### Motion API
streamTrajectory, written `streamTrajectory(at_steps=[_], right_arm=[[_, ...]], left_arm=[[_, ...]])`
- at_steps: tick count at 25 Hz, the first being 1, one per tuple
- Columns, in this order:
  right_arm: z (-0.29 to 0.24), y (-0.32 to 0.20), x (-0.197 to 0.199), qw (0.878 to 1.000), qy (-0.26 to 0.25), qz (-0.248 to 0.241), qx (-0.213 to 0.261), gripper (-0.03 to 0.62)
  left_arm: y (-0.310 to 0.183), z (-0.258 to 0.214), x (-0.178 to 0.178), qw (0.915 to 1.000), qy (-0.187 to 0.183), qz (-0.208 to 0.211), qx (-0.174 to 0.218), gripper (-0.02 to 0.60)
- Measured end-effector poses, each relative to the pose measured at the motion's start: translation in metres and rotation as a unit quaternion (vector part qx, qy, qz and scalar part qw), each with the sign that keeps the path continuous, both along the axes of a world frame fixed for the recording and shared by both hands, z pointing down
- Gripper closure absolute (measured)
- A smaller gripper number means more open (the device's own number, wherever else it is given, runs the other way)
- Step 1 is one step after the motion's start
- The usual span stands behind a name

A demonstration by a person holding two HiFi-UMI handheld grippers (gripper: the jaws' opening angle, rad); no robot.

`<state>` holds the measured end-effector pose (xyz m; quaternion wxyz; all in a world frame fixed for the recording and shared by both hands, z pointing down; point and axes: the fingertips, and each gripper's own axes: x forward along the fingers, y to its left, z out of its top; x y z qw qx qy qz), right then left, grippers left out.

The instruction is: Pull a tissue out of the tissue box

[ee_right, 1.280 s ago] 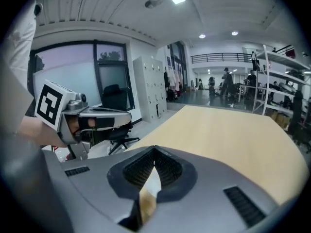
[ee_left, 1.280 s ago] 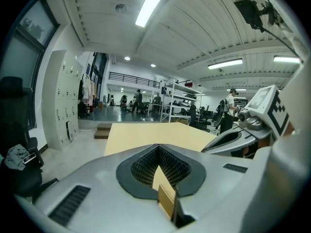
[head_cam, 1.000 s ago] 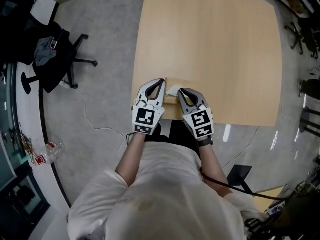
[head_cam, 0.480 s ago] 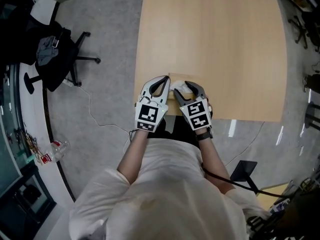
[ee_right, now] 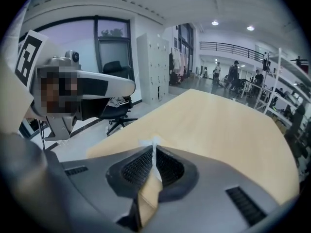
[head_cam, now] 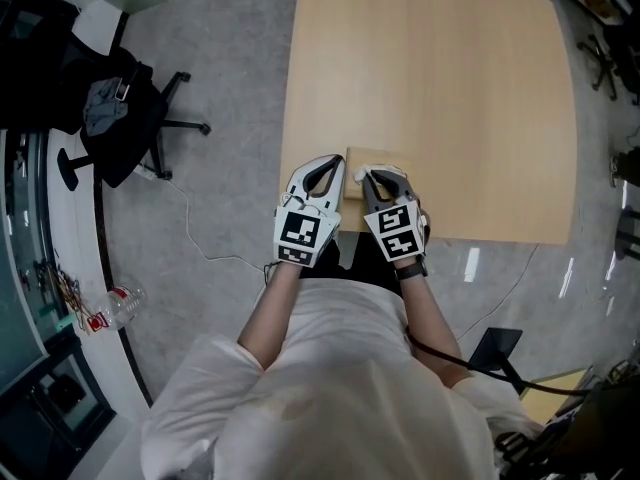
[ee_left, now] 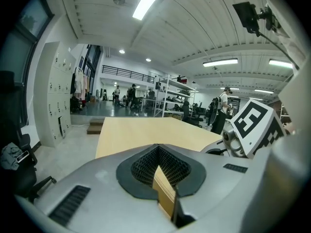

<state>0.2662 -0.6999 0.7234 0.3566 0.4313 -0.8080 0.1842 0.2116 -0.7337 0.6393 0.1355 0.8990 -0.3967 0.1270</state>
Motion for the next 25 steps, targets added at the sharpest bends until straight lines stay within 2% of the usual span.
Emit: streamTrajectory(at_steps=[5,14,20,25], right_arm=[[-0.019,-0.002,-0.003,0.999,-0.006,0.013,0.029,0.58],[-0.114,-0.02,0.0,0.99,-0.049,0.044,0.127,0.583],[-0.193,-0.022,-0.001,0.973,-0.077,0.054,0.208,0.583],[-0.264,-0.021,0.004,0.947,-0.112,0.075,0.291,0.583]], left_arm=[[0.002,-0.013,-0.005,0.9999,0.002,0.003,0.014,0.581],[0.001,-0.051,-0.006,0.9985,0.014,0.012,0.053,0.581],[0.001,-0.103,-0.003,0.9953,0.034,0.012,0.09,0.581],[-0.003,-0.163,0.004,0.9886,0.05,0.019,0.141,0.581]])
